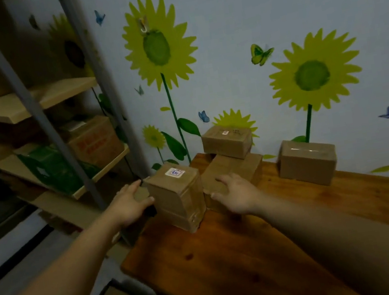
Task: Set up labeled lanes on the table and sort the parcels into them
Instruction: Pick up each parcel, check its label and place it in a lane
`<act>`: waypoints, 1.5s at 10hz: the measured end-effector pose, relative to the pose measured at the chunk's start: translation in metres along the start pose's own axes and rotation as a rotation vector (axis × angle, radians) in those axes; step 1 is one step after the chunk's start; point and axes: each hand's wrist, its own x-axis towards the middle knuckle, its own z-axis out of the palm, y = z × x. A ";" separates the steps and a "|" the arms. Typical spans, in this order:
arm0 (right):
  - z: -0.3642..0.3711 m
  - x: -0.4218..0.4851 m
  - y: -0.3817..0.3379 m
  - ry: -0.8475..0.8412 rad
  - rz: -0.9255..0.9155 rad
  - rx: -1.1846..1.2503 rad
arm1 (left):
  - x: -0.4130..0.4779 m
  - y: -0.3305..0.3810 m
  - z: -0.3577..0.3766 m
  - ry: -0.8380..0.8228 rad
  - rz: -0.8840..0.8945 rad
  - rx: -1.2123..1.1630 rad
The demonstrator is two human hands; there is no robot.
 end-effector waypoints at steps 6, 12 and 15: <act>0.057 0.128 -0.046 -0.053 0.223 0.496 | 0.170 -0.023 0.028 -0.313 -0.030 -0.273; 0.124 0.006 -0.075 0.138 0.439 0.664 | 0.073 -0.075 0.035 -0.681 -0.315 -0.700; 0.092 -0.104 -0.008 0.266 0.649 0.823 | -0.025 -0.020 0.077 -0.884 -0.234 -0.594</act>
